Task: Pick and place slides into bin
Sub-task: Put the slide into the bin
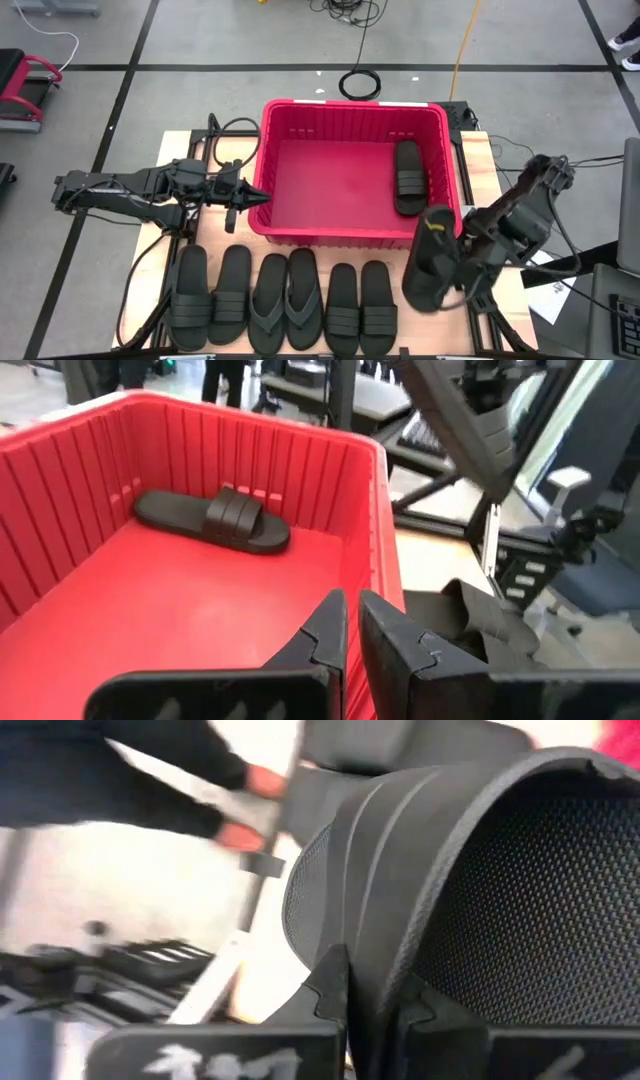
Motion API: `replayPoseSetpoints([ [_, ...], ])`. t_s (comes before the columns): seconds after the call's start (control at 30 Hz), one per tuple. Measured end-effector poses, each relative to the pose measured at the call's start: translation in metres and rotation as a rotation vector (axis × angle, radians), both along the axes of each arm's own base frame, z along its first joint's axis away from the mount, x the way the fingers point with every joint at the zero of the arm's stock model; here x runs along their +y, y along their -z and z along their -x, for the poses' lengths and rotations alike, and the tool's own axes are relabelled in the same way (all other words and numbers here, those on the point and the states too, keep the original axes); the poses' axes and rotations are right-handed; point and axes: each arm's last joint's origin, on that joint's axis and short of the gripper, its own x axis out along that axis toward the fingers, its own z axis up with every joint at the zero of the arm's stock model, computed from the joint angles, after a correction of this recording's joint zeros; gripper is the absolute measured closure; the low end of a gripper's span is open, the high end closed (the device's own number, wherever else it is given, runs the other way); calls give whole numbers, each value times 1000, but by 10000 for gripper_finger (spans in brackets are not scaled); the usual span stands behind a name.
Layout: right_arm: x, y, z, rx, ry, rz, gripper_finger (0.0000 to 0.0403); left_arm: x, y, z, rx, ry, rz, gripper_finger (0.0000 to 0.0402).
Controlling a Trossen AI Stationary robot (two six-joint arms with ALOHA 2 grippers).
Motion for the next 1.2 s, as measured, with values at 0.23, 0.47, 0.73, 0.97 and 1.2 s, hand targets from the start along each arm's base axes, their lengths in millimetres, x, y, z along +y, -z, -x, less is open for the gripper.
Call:
replayPoseSetpoints([
  [0.23,-32,-18,-11,-37,-32,32,396,1,-3,-1,-31,-21,18,376],
  [0.47,-74,-40,-23,-89,-64,-90,395,3,-2,0,-24,-25,-3,376],
  [0.73,-144,-39,-47,-114,24,-158,395,15,-2,0,-22,-87,-23,376],
  [0.97,-199,-28,-62,-144,139,-95,395,27,-2,1,-11,-121,-156,376],
  [1.2,-247,-12,-69,-119,179,-45,394,44,1,5,20,-153,-154,376],
])
